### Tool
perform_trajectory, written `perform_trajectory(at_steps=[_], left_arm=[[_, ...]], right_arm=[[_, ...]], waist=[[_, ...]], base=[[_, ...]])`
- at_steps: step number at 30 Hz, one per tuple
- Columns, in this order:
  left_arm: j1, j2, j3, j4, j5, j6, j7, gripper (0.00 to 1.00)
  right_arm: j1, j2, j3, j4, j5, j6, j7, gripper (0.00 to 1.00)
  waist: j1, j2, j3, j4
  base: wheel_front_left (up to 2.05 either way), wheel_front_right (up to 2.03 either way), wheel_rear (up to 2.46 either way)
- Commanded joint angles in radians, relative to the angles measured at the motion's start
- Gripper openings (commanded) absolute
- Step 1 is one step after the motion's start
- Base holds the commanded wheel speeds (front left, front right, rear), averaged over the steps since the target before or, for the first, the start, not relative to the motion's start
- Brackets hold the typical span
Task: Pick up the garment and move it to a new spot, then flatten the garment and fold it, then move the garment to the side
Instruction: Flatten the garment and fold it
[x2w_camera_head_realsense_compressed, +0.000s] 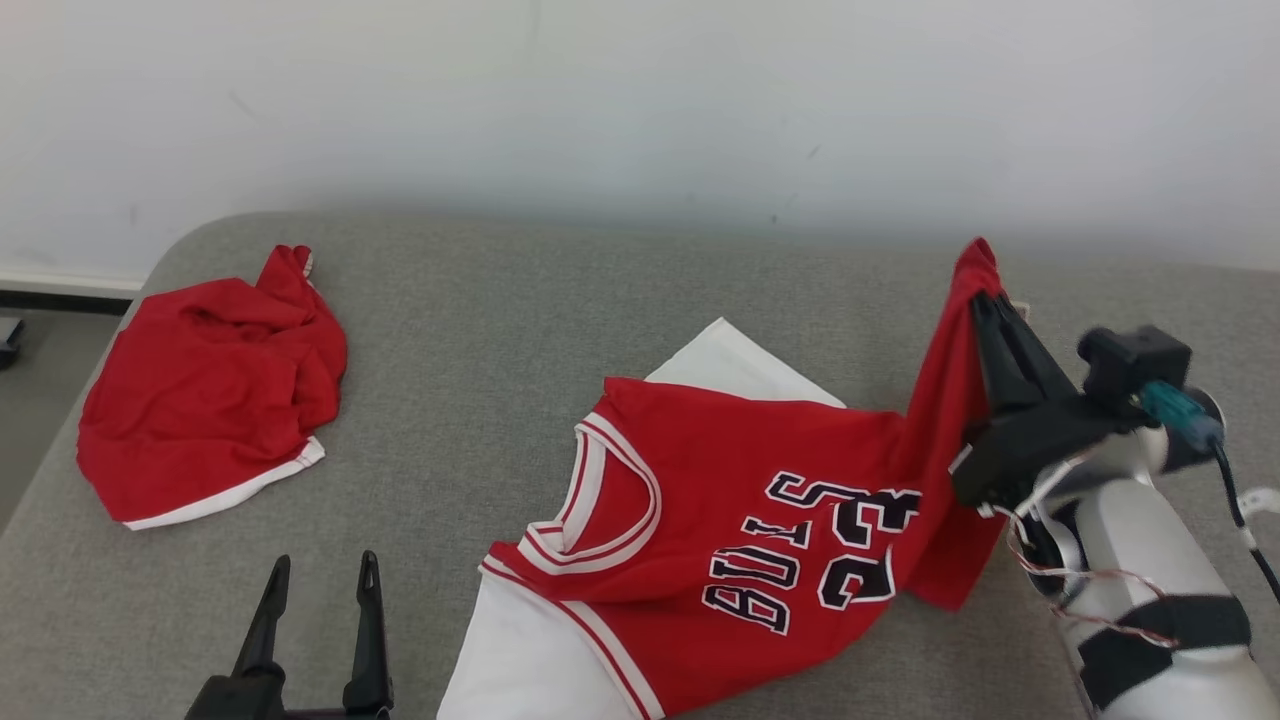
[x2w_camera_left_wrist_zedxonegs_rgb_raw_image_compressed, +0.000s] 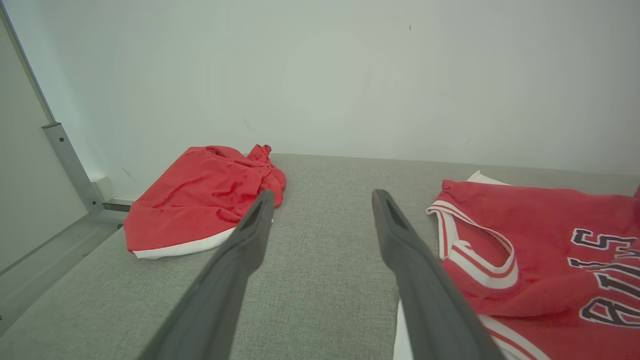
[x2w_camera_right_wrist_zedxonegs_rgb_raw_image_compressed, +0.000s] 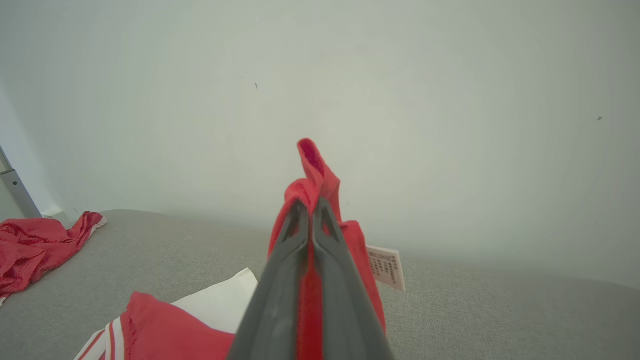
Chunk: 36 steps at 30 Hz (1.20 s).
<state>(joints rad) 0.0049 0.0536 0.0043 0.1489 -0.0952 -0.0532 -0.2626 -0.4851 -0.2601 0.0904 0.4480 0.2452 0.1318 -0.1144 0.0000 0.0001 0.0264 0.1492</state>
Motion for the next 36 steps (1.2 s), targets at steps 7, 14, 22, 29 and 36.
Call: perform_trajectory(at_steps=[7,14,22,29,36], left_arm=[[-0.063,-0.004,-0.035,0.026,-0.017,-0.006,-0.003,1.00],[-0.095,-0.004,-0.076,0.040,-0.050,0.014,-0.003,1.00],[-0.105,-0.004,-0.079,0.049,-0.056,0.025,-0.003,1.00],[-0.098,-0.004,-0.056,0.050,-0.037,0.018,-0.003,1.00],[-0.075,-0.004,-0.028,0.035,-0.021,0.011,-0.003,1.00]], right_arm=[[-0.300,0.086,0.128,0.266,-0.013,-0.002,-0.048,0.00],[-0.432,0.122,0.181,0.501,-0.024,-0.002,-0.097,0.00],[-0.503,0.133,0.220,0.700,-0.011,-0.002,-0.115,1.00],[-0.489,0.100,0.242,0.695,0.036,-0.002,-0.150,1.00],[-0.385,0.001,0.226,0.588,0.075,-0.002,-0.152,1.00]], waist=[[0.0000,-0.0001,0.080,0.110],[0.0000,-0.0001,0.102,0.155],[0.0000,-0.0001,0.108,0.136],[0.0000,-0.0001,0.082,0.077],[0.0000,-0.0001,0.061,0.030]], base=[[0.00,0.00,0.00],[0.00,0.00,0.00],[0.00,0.00,0.00],[0.00,0.00,0.00],[0.00,0.00,0.00]])
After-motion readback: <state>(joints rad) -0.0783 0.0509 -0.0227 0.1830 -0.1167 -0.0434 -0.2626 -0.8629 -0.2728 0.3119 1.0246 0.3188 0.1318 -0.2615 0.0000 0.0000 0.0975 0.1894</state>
